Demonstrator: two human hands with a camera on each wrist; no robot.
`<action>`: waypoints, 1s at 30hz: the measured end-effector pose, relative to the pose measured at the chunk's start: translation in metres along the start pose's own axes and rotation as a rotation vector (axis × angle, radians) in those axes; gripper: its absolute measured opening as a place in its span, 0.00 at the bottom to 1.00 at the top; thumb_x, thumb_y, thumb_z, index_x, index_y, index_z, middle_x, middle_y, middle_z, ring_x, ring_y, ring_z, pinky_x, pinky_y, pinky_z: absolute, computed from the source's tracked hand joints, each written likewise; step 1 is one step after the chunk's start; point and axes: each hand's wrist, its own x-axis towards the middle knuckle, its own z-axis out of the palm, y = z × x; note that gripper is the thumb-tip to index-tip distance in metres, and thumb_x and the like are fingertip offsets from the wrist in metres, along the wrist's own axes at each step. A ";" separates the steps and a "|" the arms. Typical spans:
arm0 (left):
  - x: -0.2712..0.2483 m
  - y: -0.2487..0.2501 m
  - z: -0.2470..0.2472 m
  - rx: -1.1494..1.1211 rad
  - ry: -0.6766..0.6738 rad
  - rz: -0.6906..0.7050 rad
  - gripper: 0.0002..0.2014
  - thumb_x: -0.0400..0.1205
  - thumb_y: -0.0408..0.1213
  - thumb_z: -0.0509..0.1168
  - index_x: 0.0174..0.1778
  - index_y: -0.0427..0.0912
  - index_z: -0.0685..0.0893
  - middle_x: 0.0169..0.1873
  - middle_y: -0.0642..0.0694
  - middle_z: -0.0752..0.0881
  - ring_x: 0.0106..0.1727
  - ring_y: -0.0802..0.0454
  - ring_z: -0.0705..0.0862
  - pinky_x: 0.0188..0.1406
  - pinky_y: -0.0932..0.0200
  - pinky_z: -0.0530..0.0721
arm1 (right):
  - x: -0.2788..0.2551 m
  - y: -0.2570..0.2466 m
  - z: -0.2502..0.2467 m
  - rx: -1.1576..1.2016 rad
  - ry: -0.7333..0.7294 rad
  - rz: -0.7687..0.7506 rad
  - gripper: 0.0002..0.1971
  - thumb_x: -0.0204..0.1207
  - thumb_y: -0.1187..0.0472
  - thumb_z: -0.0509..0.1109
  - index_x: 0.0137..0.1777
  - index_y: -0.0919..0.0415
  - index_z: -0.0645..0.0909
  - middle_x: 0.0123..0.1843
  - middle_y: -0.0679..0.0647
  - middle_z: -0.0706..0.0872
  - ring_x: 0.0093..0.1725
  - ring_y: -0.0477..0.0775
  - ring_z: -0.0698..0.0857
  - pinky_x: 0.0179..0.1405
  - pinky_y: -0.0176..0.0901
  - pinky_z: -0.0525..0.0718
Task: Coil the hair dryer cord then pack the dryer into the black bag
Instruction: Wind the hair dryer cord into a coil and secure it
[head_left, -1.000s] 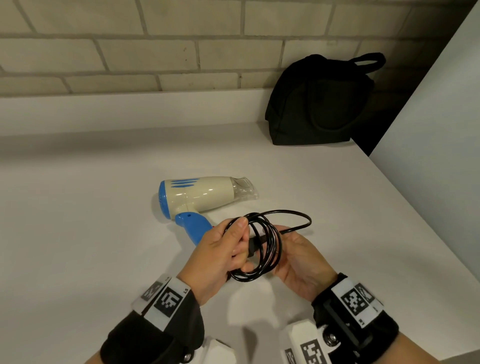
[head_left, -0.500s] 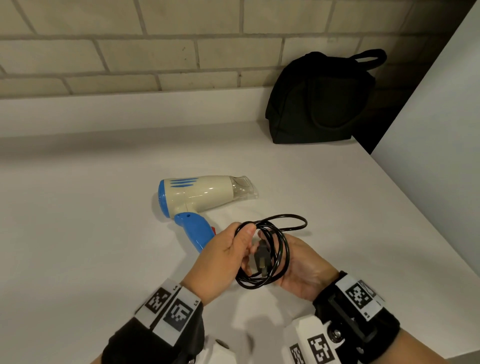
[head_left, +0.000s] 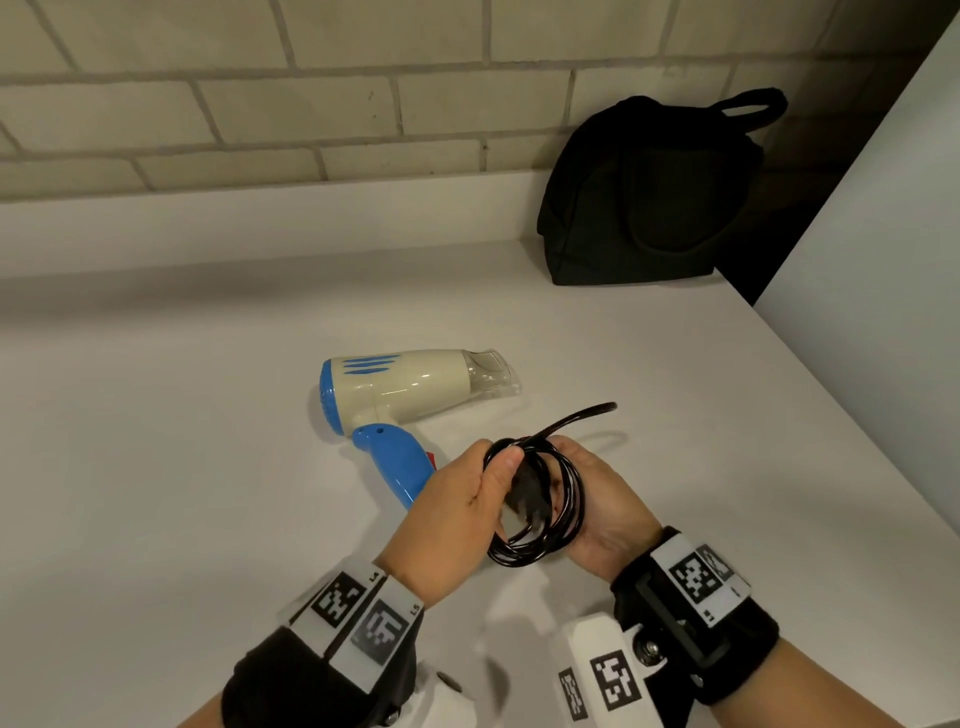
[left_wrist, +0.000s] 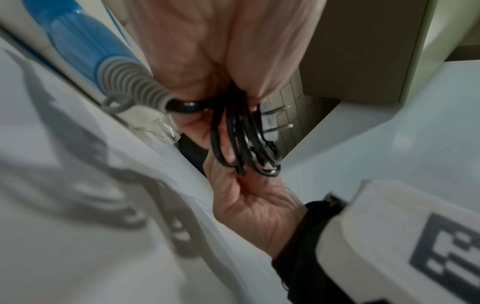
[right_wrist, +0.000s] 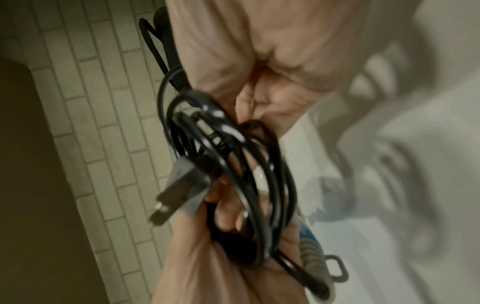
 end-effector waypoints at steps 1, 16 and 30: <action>0.000 0.000 0.001 0.001 0.011 0.004 0.13 0.83 0.44 0.50 0.32 0.53 0.70 0.27 0.55 0.76 0.29 0.68 0.78 0.31 0.77 0.74 | -0.001 0.000 -0.002 -0.019 -0.023 0.020 0.21 0.61 0.58 0.71 0.54 0.64 0.77 0.42 0.60 0.86 0.43 0.58 0.85 0.55 0.53 0.82; 0.007 -0.001 -0.002 -0.242 -0.130 -0.104 0.15 0.83 0.42 0.52 0.29 0.48 0.72 0.15 0.61 0.79 0.20 0.68 0.75 0.26 0.78 0.73 | -0.024 -0.018 0.006 -0.497 -0.205 0.122 0.07 0.65 0.63 0.67 0.41 0.60 0.84 0.39 0.55 0.84 0.45 0.58 0.79 0.46 0.44 0.76; 0.010 -0.002 0.007 -0.338 0.087 -0.077 0.11 0.82 0.42 0.54 0.36 0.50 0.77 0.32 0.56 0.83 0.31 0.69 0.85 0.40 0.74 0.83 | -0.098 -0.031 0.019 -1.403 -0.072 -0.649 0.28 0.59 0.40 0.70 0.62 0.32 0.68 0.43 0.32 0.72 0.40 0.34 0.76 0.42 0.22 0.73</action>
